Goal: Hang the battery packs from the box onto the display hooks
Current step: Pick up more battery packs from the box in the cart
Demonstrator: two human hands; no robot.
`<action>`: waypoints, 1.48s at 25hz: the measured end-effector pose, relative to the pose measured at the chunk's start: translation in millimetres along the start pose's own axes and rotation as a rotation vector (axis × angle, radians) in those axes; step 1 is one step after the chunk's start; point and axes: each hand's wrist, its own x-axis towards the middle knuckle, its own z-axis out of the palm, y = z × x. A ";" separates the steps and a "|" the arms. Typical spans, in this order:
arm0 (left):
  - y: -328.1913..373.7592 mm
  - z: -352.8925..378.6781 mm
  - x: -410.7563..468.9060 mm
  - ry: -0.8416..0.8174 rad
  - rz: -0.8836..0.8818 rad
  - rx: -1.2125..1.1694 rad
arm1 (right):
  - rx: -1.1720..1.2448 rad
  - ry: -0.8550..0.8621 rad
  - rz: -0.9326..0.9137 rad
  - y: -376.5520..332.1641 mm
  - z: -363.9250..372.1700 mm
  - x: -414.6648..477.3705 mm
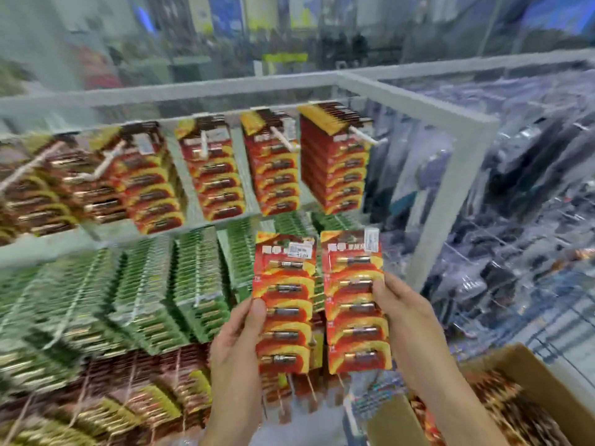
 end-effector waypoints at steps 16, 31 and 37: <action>105.6 -50.0 3.5 0.193 0.433 -0.154 | 0.053 -0.210 -0.092 -45.3 92.0 16.2; 129.9 -62.6 55.6 0.274 0.484 -0.068 | 0.021 -0.181 -0.103 -54.6 92.4 5.4; 157.5 -54.7 119.4 0.274 0.506 0.063 | -0.047 -0.109 -0.225 -75.2 94.5 11.9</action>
